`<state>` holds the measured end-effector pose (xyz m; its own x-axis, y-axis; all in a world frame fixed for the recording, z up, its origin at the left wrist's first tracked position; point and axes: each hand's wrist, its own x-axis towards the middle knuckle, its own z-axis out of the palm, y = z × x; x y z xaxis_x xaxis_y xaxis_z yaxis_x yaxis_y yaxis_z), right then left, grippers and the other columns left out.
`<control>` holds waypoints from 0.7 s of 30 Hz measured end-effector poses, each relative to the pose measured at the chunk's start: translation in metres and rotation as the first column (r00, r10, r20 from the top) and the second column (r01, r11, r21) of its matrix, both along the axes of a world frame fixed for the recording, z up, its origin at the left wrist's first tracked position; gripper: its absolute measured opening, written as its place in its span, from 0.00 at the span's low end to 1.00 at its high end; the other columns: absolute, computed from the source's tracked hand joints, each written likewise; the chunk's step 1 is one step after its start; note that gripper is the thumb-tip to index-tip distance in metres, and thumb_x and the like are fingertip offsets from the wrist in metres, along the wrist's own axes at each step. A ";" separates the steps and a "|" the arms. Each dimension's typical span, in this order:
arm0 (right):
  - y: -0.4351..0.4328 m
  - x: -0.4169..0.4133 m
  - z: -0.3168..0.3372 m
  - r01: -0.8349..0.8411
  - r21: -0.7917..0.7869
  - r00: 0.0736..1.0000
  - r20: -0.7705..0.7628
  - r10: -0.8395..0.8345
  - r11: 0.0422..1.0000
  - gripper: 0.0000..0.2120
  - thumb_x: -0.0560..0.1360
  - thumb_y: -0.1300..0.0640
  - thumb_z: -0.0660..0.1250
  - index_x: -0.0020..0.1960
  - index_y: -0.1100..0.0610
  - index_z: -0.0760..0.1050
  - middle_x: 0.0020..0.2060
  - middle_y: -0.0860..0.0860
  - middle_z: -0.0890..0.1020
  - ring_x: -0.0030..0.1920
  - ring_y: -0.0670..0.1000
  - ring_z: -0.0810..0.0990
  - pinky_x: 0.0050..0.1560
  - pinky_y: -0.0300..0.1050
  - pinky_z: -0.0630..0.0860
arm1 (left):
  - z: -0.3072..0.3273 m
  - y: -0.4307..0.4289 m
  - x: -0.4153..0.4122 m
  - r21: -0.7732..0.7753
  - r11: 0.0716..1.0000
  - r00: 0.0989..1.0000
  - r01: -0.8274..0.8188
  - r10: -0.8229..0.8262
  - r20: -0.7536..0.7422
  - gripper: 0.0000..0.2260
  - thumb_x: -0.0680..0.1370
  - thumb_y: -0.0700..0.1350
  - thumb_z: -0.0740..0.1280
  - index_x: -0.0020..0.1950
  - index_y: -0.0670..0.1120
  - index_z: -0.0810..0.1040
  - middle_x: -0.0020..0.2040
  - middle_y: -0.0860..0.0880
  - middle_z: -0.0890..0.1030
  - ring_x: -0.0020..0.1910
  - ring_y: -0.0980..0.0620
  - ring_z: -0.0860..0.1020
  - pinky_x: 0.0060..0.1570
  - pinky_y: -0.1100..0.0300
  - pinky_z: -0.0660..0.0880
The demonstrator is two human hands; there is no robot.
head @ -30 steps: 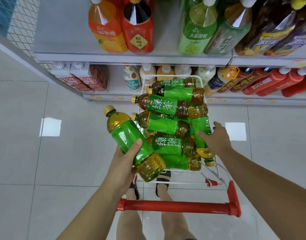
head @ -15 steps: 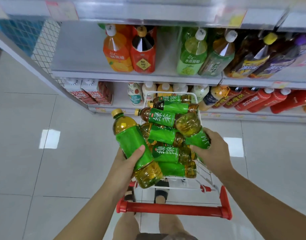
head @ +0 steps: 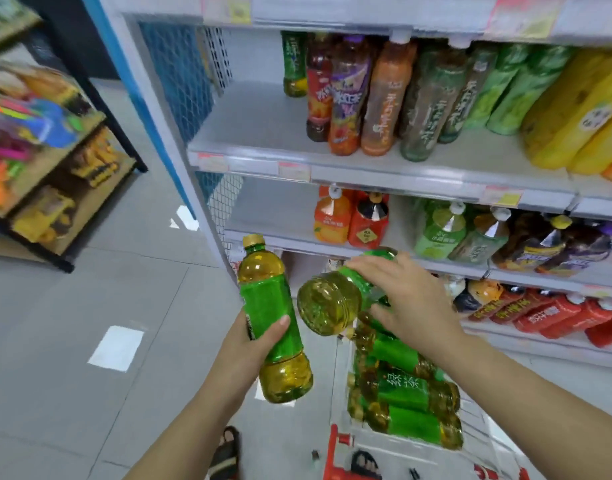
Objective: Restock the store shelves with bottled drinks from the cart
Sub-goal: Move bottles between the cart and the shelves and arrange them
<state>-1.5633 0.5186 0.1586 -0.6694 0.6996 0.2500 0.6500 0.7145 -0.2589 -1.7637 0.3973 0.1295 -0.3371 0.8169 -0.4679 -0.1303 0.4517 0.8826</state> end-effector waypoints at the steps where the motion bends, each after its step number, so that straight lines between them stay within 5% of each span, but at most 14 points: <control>1: -0.003 -0.019 0.004 -0.030 -0.016 0.999 -0.017 0.030 0.999 0.38 0.56 0.64 0.77 0.64 0.48 0.72 0.59 0.44 0.79 0.44 0.51 0.79 0.35 0.40 0.74 | 0.004 -0.003 -0.018 0.015 1.000 1.000 0.005 -0.005 -0.004 0.17 0.68 0.54 0.70 0.56 0.56 0.75 0.50 0.51 0.83 0.48 0.53 0.82 0.50 0.53 0.78; 4: -0.011 -0.080 0.006 -0.070 -0.149 0.990 -0.133 0.050 0.986 0.37 0.62 0.68 0.72 0.67 0.48 0.68 0.66 0.45 0.72 0.57 0.51 0.79 0.51 0.50 0.79 | 0.011 -0.010 -0.078 0.035 0.998 0.999 0.046 -0.046 -0.006 0.15 0.70 0.52 0.70 0.56 0.56 0.75 0.50 0.52 0.83 0.48 0.54 0.82 0.49 0.55 0.78; 7: -0.021 -0.138 0.004 -0.137 -0.285 0.959 -0.279 0.054 0.949 0.35 0.66 0.71 0.70 0.67 0.46 0.68 0.66 0.41 0.68 0.67 0.39 0.66 0.68 0.38 0.65 | 0.020 -0.014 -0.141 0.035 0.993 0.993 0.113 -0.114 0.035 0.21 0.67 0.57 0.72 0.59 0.56 0.75 0.51 0.52 0.83 0.50 0.53 0.82 0.53 0.50 0.78; 10: -0.036 -0.192 0.007 -0.246 -0.313 0.928 -0.348 0.130 0.917 0.30 0.69 0.67 0.71 0.64 0.45 0.67 0.67 0.38 0.65 0.68 0.31 0.60 0.65 0.27 0.61 | 0.029 -0.015 -0.194 0.044 0.983 0.981 0.178 -0.181 0.063 0.23 0.68 0.57 0.73 0.60 0.55 0.74 0.53 0.51 0.83 0.52 0.51 0.82 0.55 0.47 0.77; 15: -0.064 -0.251 0.026 -0.337 -0.406 0.908 -0.378 0.179 0.849 0.27 0.72 0.69 0.57 0.64 0.45 0.72 0.70 0.33 0.61 0.70 0.35 0.60 0.67 0.29 0.60 | 0.041 -0.012 -0.248 0.118 0.969 0.965 0.215 -0.230 0.127 0.22 0.72 0.54 0.72 0.64 0.51 0.73 0.56 0.48 0.82 0.54 0.47 0.81 0.52 0.47 0.77; 21: -0.072 -0.284 0.043 -0.288 -0.603 0.864 -0.499 -0.070 0.744 0.16 0.76 0.55 0.57 0.60 0.44 0.75 0.67 0.31 0.65 0.68 0.33 0.63 0.64 0.31 0.66 | 0.039 -0.001 -0.271 0.176 0.965 0.968 0.193 -0.216 0.124 0.23 0.70 0.52 0.69 0.65 0.52 0.72 0.56 0.48 0.82 0.54 0.48 0.81 0.55 0.44 0.77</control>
